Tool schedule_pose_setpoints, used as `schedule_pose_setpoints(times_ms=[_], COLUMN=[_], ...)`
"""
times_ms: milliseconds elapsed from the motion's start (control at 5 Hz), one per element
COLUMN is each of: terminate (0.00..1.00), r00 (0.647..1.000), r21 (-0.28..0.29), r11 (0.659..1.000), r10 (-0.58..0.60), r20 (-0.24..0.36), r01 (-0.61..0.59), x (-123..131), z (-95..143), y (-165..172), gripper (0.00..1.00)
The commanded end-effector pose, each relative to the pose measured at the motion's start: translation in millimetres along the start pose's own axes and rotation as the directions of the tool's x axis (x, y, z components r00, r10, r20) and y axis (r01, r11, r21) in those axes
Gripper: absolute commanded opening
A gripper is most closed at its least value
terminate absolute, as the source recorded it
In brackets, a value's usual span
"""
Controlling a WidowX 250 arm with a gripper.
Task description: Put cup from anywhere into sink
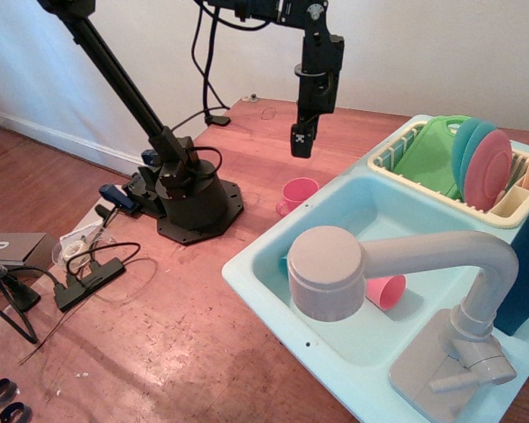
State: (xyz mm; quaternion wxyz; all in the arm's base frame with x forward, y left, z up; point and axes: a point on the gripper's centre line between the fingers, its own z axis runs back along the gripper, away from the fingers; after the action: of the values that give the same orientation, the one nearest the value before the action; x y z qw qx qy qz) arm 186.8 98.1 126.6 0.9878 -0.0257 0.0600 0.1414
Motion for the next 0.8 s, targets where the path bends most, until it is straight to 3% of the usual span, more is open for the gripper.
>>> schedule_pose_setpoints(times_ms=[0,600], terminate=[0.0,0.0], r00=[1.0,0.995], r21=[0.0,-0.015], r11=[1.0,0.998], r10=[0.0,0.055], r20=[0.0,-0.078], r01=[0.0,-0.056], x=[0.0,-16.2], z=[0.0,-36.7], y=[0.0,-16.3], gripper=[1.0,1.0])
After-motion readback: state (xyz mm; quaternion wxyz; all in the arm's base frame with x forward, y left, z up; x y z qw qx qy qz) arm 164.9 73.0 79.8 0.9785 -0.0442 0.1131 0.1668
